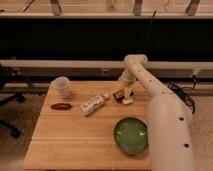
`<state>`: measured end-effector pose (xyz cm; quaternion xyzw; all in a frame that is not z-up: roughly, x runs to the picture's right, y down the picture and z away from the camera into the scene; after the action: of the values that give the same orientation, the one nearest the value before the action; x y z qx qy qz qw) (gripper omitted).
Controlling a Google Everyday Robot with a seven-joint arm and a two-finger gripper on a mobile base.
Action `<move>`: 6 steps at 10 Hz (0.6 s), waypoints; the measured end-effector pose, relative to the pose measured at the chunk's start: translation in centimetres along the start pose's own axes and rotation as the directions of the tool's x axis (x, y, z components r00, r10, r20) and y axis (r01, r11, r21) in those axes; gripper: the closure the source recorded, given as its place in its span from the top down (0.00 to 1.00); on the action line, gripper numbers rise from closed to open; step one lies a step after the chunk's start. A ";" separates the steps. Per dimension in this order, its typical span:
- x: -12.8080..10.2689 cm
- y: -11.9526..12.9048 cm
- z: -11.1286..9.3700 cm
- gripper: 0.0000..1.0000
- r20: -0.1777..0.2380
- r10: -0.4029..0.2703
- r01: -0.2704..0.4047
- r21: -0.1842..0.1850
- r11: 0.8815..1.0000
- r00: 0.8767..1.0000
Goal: Place the eraser on the white sponge
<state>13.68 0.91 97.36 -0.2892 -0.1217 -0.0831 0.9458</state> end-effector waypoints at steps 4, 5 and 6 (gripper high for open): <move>0.3 -0.4 -5.3 0.80 -0.026 -0.008 0.010 0.083 0.996 1.000; 0.5 -0.3 -6.6 0.80 -0.039 -0.008 0.012 0.100 0.995 0.999; 1.0 0.1 -7.4 0.80 -0.059 -0.005 0.011 0.107 0.994 0.998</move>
<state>15.96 -3.33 91.64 -0.2348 -0.0992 -0.0888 0.9629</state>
